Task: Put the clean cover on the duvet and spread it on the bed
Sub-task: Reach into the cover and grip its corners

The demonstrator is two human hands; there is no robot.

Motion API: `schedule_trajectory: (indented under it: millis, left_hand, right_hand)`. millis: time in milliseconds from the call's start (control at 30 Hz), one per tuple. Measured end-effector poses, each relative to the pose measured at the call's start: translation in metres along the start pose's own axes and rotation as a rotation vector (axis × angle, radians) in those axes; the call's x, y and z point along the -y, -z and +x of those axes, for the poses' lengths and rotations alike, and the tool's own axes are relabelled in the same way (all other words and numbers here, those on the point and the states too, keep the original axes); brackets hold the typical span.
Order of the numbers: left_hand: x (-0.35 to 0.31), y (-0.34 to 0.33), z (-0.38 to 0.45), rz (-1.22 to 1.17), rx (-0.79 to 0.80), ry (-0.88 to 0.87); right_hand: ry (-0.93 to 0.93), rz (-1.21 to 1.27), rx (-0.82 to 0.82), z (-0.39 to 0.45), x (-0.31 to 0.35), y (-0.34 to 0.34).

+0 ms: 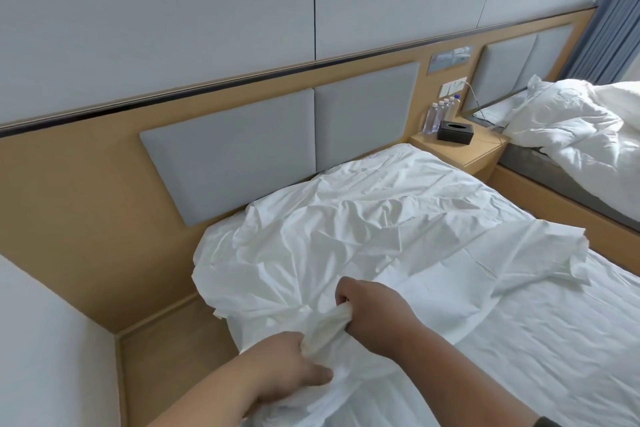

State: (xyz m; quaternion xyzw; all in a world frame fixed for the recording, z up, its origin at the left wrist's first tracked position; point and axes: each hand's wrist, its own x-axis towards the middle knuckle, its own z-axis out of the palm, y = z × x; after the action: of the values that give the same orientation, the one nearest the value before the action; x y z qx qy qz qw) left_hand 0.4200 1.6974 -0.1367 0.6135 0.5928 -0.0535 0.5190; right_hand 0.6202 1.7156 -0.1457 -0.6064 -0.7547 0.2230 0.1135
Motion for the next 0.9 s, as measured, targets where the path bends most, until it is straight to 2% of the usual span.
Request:
schedule_trajectory:
  millis: [33,100,167,233,300,400,467,567,667,733,833,900]
  left_hand:
    - [0.000,-0.004,0.004,0.217,-0.054,0.015]
    - [0.005,-0.014,0.013,0.435,-0.154,0.032]
    - [0.013,-0.018,0.018,0.501,-0.318,-0.014]
    - [0.022,-0.017,0.020,0.556,-0.513,-0.126]
    - [0.023,-0.022,0.020,0.555,-0.565,-0.270]
    - [0.007,-0.036,0.012,0.284,-0.465,-0.406]
    - [0.001,-0.040,0.011,0.112,-0.442,-0.353]
    - [0.000,-0.028,0.010,0.057,-0.313,-0.167]
    - [-0.001,-0.020,0.005,-0.067,-0.154,-0.050]
    - [-0.006,-0.019,-0.002,-0.114,-0.119,-0.035]
    - [-0.012,-0.020,-0.009,0.105,-0.147,-0.081]
    - [-0.017,-0.020,-0.017,0.171,-0.098,-0.121]
  right_hand:
    - [0.019,-0.035,0.003,-0.002,0.002,-0.001]
    - [0.061,-0.067,0.001,-0.007,0.009,-0.010]
    - [0.050,0.004,0.032,-0.014,0.011,-0.016]
    - [0.020,0.126,0.146,-0.020,0.008,-0.016]
    - [-0.002,0.241,0.245,-0.026,0.006,-0.015]
    - [-0.028,0.353,0.207,-0.031,0.006,-0.019]
    - [-0.020,0.363,0.170,-0.032,0.006,-0.023]
    - [0.076,0.070,0.174,-0.029,0.001,-0.029]
    - [0.091,-0.168,0.178,-0.025,-0.005,-0.038]
    - [0.073,-0.185,0.053,-0.024,-0.007,-0.043]
    - [0.086,-0.097,-0.247,-0.029,-0.009,-0.050]
    - [0.144,-0.024,-0.435,-0.032,-0.012,-0.054]
